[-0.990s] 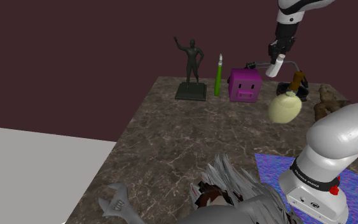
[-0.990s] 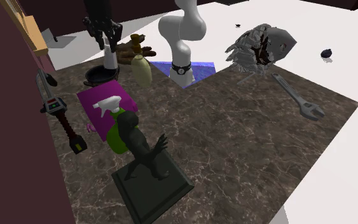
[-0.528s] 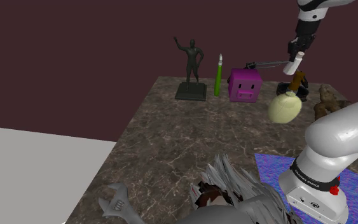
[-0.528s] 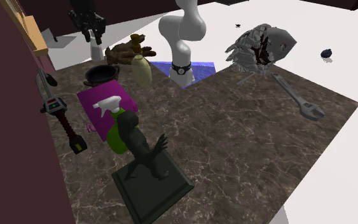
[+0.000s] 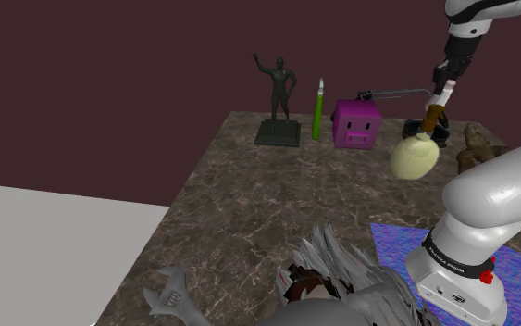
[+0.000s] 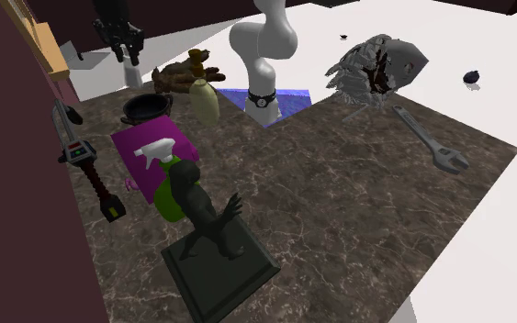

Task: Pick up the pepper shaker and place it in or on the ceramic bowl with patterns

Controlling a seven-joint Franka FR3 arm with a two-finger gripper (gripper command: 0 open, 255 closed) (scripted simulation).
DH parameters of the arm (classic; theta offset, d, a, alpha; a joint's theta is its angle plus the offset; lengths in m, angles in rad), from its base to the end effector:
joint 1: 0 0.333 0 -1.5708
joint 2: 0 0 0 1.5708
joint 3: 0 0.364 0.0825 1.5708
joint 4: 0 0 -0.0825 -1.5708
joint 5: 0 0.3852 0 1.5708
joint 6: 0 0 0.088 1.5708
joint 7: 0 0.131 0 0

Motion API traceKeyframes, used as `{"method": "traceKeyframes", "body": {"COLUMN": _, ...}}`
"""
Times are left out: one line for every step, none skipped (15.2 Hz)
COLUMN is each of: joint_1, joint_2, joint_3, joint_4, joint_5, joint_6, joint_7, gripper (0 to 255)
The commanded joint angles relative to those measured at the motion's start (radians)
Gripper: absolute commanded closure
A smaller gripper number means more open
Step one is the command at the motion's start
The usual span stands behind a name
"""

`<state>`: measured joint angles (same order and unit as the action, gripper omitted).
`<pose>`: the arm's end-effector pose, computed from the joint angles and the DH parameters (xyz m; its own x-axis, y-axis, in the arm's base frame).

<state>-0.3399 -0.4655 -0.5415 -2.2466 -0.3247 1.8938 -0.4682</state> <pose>0.2232 -0.3666 0.5426 0.9619 -0.2728 0.0176 -0.2732 -0.9569 0.0984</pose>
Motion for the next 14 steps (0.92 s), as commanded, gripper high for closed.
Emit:
{"method": "traceKeyframes", "body": {"joint_1": -0.002, "joint_2": 0.000, "joint_3": -0.004, "joint_4": -0.025, "joint_5": -0.004, "joint_6": 0.026, "joint_7": 0.003, "gripper": 255}}
{"method": "traceKeyframes", "body": {"joint_1": -0.003, "joint_2": 0.002, "joint_3": -0.007, "joint_4": -0.037, "joint_5": -0.006, "joint_6": 0.039, "joint_7": 0.004, "gripper": 255}}
{"method": "traceKeyframes", "body": {"joint_1": -0.003, "joint_2": 0.004, "joint_3": -0.010, "joint_4": -0.049, "joint_5": -0.008, "joint_6": 0.053, "joint_7": 0.005, "gripper": 255}}
{"method": "traceKeyframes", "body": {"joint_1": -0.004, "joint_2": 0.006, "joint_3": -0.013, "joint_4": -0.060, "joint_5": -0.009, "joint_6": 0.067, "joint_7": 0.006, "gripper": 255}}
{"method": "traceKeyframes", "body": {"joint_1": -0.004, "joint_2": 0.009, "joint_3": -0.017, "joint_4": -0.071, "joint_5": -0.011, "joint_6": 0.081, "joint_7": 0.007, "gripper": 255}}
{"method": "traceKeyframes", "body": {"joint_1": -0.005, "joint_2": 0.012, "joint_3": -0.020, "joint_4": -0.082, "joint_5": -0.013, "joint_6": 0.095, "joint_7": 0.008, "gripper": 255}}
{"method": "traceKeyframes", "body": {"joint_1": -0.005, "joint_2": 0.015, "joint_3": -0.023, "joint_4": -0.093, "joint_5": -0.014, "joint_6": 0.109, "joint_7": 0.009, "gripper": 255}}
{"method": "traceKeyframes", "body": {"joint_1": -0.005, "joint_2": 0.019, "joint_3": -0.026, "joint_4": -0.104, "joint_5": -0.016, "joint_6": 0.123, "joint_7": 0.010, "gripper": 255}}
{"method": "traceKeyframes", "body": {"joint_1": -0.006, "joint_2": 0.023, "joint_3": -0.030, "joint_4": -0.114, "joint_5": -0.017, "joint_6": 0.137, "joint_7": 0.010, "gripper": 255}}
{"method": "traceKeyframes", "body": {"joint_1": -0.006, "joint_2": 0.027, "joint_3": -0.033, "joint_4": -0.124, "joint_5": -0.018, "joint_6": 0.151, "joint_7": 0.011, "gripper": 255}}
{"method": "traceKeyframes", "body": {"joint_1": -0.006, "joint_2": 0.031, "joint_3": -0.037, "joint_4": -0.134, "joint_5": -0.019, "joint_6": 0.166, "joint_7": 0.012, "gripper": 255}}
{"method": "traceKeyframes", "body": {"joint_1": -0.006, "joint_2": 0.036, "joint_3": -0.040, "joint_4": -0.144, "joint_5": -0.021, "joint_6": 0.180, "joint_7": 0.012, "gripper": 255}}
{"method": "traceKeyframes", "body": {"joint_1": -0.006, "joint_2": 0.041, "joint_3": -0.044, "joint_4": -0.153, "joint_5": -0.022, "joint_6": 0.194, "joint_7": 0.013, "gripper": 255}}
{"method": "traceKeyframes", "body": {"joint_1": -0.006, "joint_2": 0.041, "joint_3": -0.044, "joint_4": -0.153, "joint_5": -0.022, "joint_6": 0.194, "joint_7": 0.013, "gripper": 255}}
